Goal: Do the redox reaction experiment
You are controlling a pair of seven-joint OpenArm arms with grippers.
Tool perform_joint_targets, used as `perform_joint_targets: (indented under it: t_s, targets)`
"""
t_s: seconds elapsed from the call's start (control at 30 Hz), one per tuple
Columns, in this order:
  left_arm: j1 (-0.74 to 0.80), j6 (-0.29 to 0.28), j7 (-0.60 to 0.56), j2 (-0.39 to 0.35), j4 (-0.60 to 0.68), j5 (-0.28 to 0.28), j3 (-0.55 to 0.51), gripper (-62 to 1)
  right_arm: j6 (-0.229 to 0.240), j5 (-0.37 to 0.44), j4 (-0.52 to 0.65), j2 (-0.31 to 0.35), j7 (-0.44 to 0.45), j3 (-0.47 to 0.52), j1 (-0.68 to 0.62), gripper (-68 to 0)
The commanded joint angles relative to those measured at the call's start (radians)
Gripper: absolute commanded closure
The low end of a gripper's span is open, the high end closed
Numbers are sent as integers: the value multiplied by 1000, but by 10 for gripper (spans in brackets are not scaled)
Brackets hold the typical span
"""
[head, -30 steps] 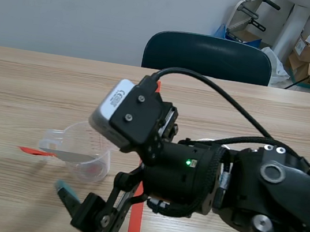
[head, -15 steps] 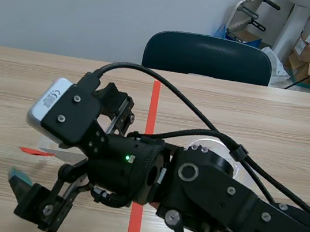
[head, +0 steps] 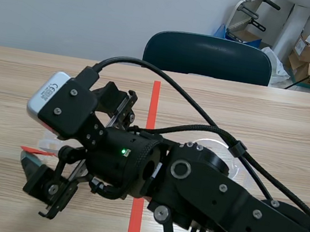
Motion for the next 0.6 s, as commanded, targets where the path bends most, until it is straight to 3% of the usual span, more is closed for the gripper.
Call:
perform_joint_targets:
  t_s: [0.0,0.17,0.33,0.5,0.57]
  targets:
    - [-6,-5,-17,2,10,-16,-9,-623,-18,0,5,-6,19,8,15,-431]
    - [-6,-13,-39,3,10,-16,-9,-623,-29,0,5,-2,44,8,14,-304]
    - [-6,-23,-52,3,27,-14,-9,-623,-77,0,5,0,63,10,14,-134]
    - [-6,-47,-73,3,55,28,-8,-623,-79,0,5,3,63,14,14,-10]
    - [-6,-47,-73,3,67,28,-7,-623,-79,0,5,3,61,14,14,-9]
